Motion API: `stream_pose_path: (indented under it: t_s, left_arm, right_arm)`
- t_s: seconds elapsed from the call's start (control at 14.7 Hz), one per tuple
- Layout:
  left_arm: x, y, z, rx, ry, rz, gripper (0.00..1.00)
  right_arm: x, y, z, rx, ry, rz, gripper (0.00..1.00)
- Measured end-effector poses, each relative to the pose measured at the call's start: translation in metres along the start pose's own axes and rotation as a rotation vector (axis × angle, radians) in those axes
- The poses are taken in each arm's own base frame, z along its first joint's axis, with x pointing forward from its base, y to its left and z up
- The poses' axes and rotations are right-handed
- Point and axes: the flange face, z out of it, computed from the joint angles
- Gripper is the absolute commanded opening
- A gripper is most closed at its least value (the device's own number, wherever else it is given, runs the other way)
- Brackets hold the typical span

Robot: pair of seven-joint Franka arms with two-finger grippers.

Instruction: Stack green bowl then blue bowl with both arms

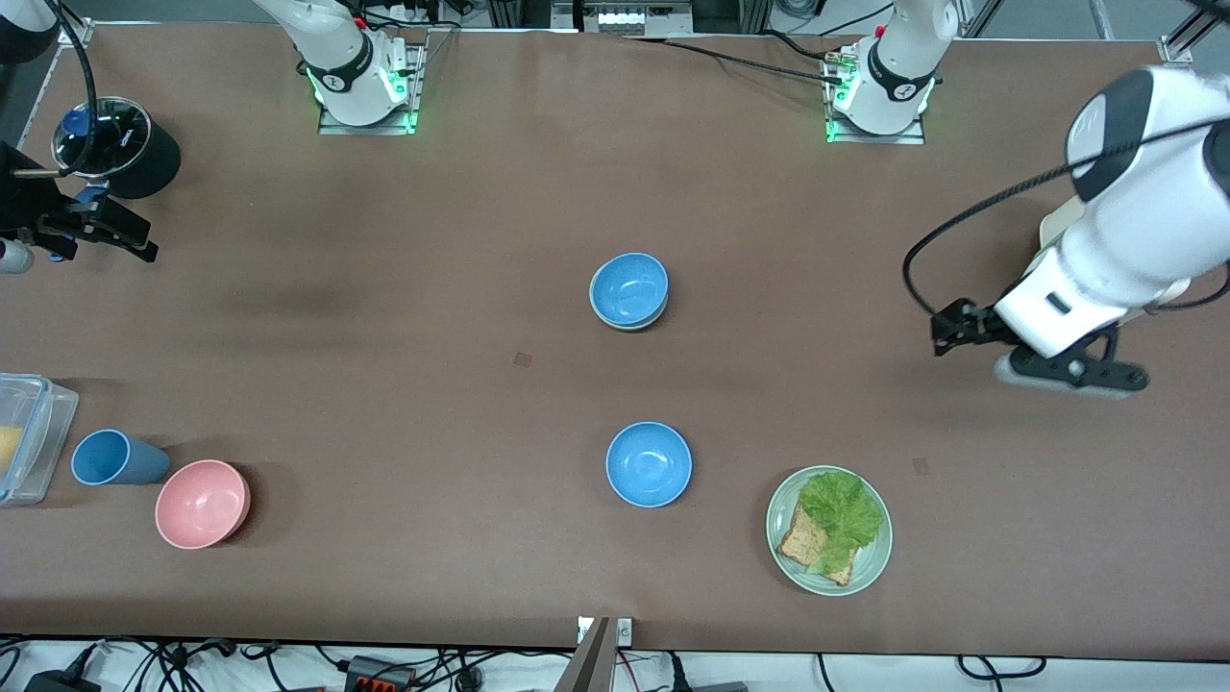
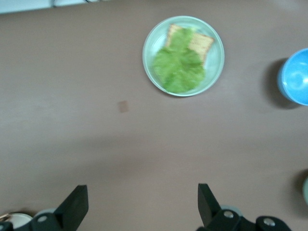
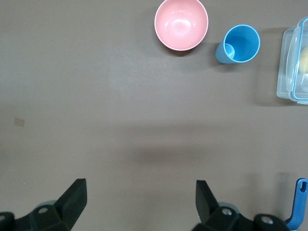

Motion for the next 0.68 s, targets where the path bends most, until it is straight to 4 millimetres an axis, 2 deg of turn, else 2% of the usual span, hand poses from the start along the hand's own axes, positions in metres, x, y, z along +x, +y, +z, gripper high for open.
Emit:
stream_pose_path:
  t_s: [0.2,0.34,0.68]
  left_arm:
    - [-0.023,-0.030,-0.017,0.047,-0.010,-0.053,1.00]
    - [-0.028,-0.045,-0.020,0.055,-0.023,-0.068,1.00]
    - [-0.034,-0.037,-0.015,-0.022,-0.079,-0.088,1.00]
  right_arm:
    - [0.000,0.000,0.002,0.000,-0.003,0.000,1.00]
    - [-0.001,0.000,0.002,0.000,-0.005,0.000,1.00]
    - [-0.001,0.000,0.001,0.000,-0.003,0.000,1.00]
